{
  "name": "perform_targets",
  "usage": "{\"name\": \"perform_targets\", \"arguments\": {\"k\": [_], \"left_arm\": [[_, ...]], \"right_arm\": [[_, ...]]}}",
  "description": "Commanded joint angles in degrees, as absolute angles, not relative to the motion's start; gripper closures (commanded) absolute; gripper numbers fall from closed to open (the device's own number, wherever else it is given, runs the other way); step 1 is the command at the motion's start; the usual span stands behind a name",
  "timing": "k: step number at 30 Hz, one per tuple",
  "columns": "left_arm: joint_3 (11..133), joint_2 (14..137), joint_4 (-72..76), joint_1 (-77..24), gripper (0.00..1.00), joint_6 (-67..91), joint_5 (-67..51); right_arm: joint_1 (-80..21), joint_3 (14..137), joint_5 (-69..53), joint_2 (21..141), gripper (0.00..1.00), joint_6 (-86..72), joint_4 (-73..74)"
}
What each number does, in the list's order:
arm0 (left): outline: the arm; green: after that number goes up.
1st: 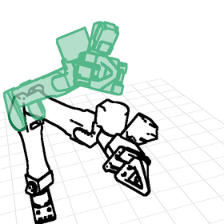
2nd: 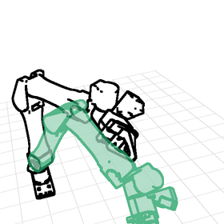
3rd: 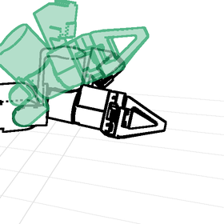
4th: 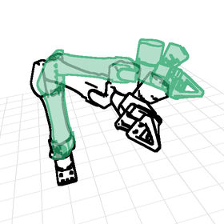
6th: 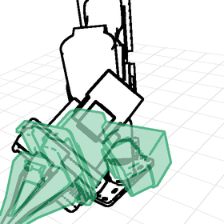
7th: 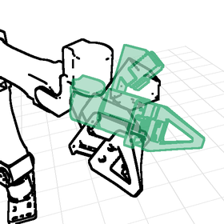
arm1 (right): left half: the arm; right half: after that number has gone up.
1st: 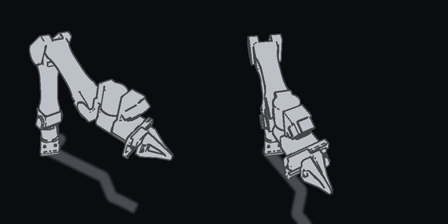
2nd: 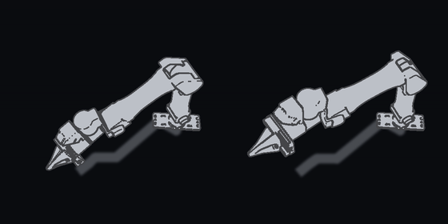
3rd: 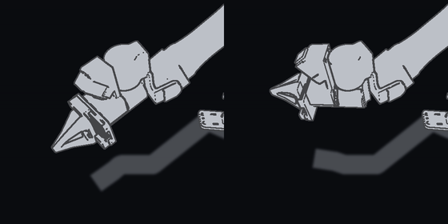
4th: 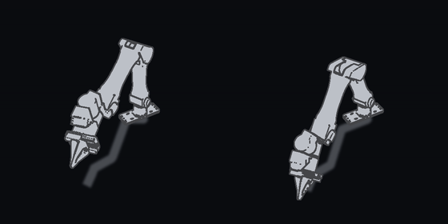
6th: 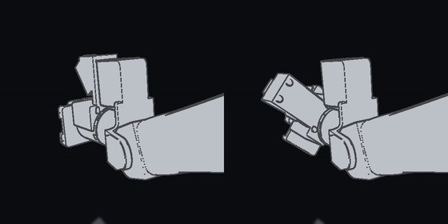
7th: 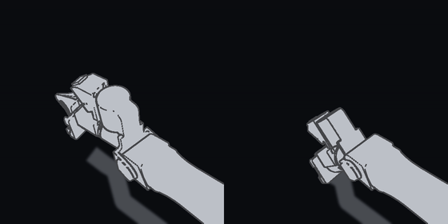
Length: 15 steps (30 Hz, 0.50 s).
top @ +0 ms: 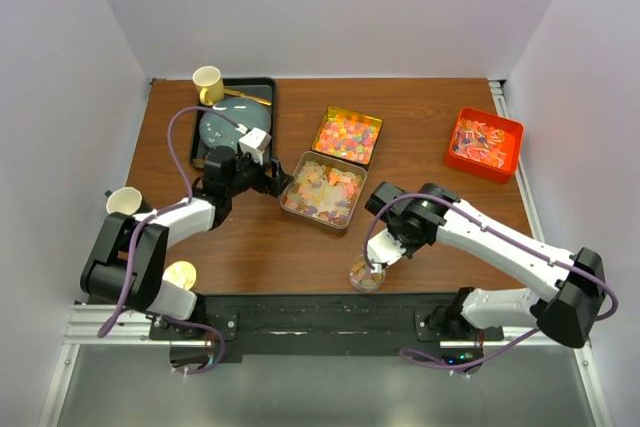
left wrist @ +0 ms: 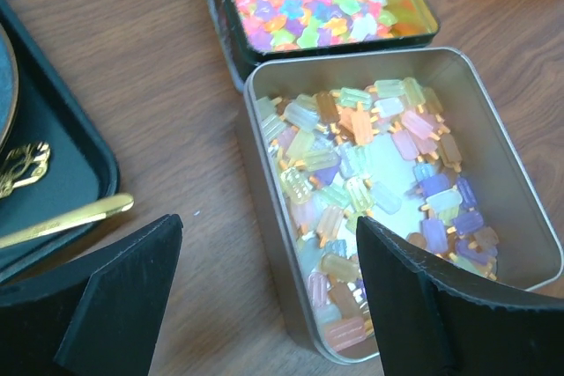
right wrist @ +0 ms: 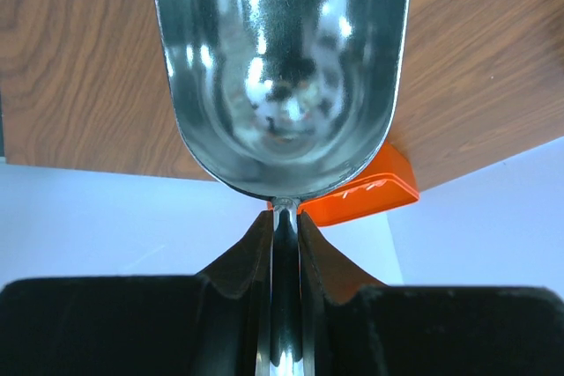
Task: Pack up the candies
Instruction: Place the fake candies in the packing bottle.
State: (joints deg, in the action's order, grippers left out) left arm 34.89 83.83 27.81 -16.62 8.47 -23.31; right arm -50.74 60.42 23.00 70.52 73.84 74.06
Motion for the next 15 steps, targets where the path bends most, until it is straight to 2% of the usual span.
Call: {"name": "perform_targets", "arguments": {"k": [1,3,7,10,15], "left_arm": [[38.84,84.46,29.45,-19.85,0.16,6.69,-22.33],[39.64,85.25,27.25,-22.22,0.16,5.46,-20.4],[42.35,87.53,23.83,-24.17,0.26,6.32,-14.08],[44.29,89.91,21.36,-24.35,0.35,7.56,-10.29],[47.9,94.82,16.88,-24.35,0.41,7.21,-10.11]], "right_arm": [[-50.72,66.69,20.77,70.22,1.0,67.18,75.41],[-50.1,70.83,18.03,70.57,1.0,62.78,74.36],[-49.75,71.37,16.0,71.8,1.0,53.02,71.55],[-49.14,69.88,16.26,71.46,1.0,50.72,68.31],[-45.62,69.78,16.35,71.19,1.0,51.42,67.15]]}}
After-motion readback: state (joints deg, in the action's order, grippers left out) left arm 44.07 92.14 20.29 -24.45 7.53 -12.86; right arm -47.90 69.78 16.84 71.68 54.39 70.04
